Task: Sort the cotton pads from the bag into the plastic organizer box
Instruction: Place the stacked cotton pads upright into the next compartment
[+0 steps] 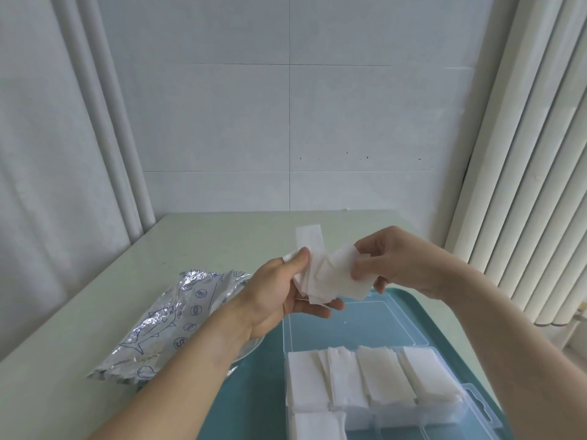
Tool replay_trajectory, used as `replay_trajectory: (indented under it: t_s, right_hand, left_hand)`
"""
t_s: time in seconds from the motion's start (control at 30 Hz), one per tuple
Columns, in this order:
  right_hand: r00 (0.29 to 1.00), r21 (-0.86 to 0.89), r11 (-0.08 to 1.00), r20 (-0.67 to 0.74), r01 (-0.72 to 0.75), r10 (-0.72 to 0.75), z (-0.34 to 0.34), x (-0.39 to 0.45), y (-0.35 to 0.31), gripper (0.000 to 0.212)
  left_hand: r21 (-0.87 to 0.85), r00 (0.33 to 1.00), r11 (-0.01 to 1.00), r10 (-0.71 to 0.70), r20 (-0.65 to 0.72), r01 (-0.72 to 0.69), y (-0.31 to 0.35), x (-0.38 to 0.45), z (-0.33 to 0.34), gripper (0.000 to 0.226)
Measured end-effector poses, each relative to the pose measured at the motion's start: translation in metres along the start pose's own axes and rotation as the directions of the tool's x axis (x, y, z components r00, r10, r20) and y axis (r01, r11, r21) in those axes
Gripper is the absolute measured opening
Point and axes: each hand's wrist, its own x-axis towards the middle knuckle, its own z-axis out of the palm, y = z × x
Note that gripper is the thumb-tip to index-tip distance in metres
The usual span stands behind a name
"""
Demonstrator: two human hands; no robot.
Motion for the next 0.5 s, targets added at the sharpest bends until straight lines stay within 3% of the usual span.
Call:
replay_trajectory:
  t_s: [0.07, 0.2, 0.4, 0.5]
  right_hand:
    - [0.999, 0.032, 0.999, -0.025, -0.02, 0.021, -0.005, 0.0, 0.002, 0.018]
    - [0.996, 0.291, 0.955, -0.04, -0.064, 0.079, -0.01, 0.003, 0.008, 0.015]
    - [0.987, 0.356, 0.931, -0.101, -0.079, 0.123, 0.005, 0.012, 0.012, 0.012]
    - [0.996, 0.371, 0.927, -0.038, -0.061, 0.081, 0.013, 0.012, 0.012, 0.015]
  left_hand:
    - [-0.066, 1.0, 0.998, 0.003, -0.03, -0.005, 0.001, 0.0, 0.0, 0.043]
    - [-0.144, 0.997, 0.989, 0.032, -0.076, -0.043, -0.001, 0.003, 0.003, 0.034]
    - [0.006, 0.996, 0.998, 0.063, -0.063, -0.063, -0.004, 0.003, 0.008, 0.027]
    - [0.042, 0.999, 0.998, 0.05, 0.021, -0.051, -0.003, 0.0, 0.008, 0.026]
